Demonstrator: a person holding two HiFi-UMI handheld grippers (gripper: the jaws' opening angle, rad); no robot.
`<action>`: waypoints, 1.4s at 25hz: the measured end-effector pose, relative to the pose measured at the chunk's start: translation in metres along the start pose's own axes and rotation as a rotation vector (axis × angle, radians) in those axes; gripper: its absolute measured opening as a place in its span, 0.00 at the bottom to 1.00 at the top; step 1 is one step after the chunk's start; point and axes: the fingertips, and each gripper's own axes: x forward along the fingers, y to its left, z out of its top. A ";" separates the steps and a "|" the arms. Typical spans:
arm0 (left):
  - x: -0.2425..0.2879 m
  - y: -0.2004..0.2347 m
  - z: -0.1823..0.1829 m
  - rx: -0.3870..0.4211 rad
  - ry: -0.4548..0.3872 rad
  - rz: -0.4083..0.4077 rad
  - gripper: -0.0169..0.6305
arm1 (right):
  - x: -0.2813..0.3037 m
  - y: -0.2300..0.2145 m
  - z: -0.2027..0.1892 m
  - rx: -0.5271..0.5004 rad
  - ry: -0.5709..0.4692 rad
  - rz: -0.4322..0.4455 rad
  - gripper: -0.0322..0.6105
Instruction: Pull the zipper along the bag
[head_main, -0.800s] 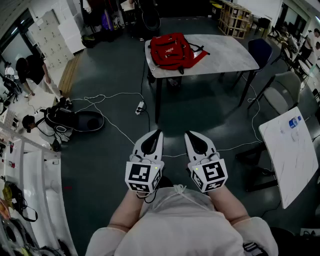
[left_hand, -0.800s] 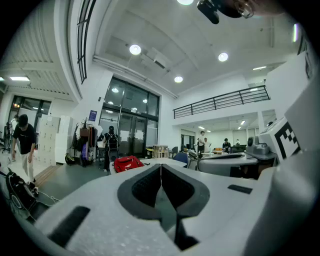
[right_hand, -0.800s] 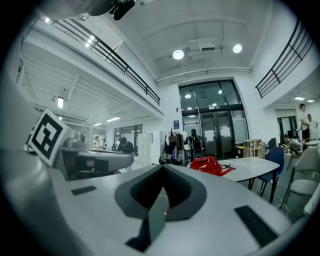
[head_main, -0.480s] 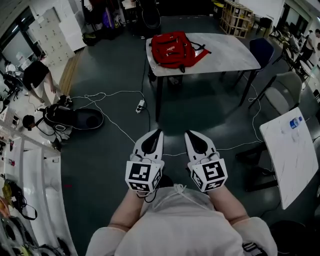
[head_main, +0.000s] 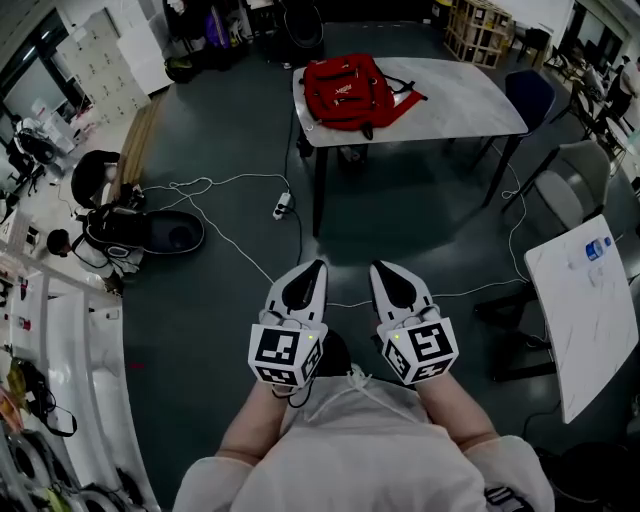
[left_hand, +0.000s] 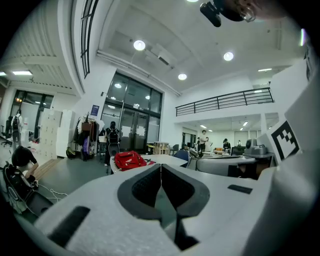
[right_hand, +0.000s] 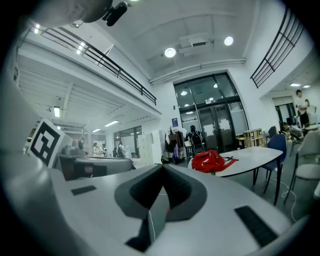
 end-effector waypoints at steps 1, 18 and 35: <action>0.002 0.003 -0.001 -0.006 0.005 0.003 0.06 | 0.003 -0.002 -0.002 0.008 0.006 0.002 0.09; 0.134 0.135 0.005 -0.062 0.052 -0.018 0.06 | 0.175 -0.054 -0.002 0.055 0.087 -0.018 0.09; 0.300 0.322 0.018 -0.072 0.173 -0.144 0.06 | 0.411 -0.103 0.004 0.093 0.223 -0.138 0.09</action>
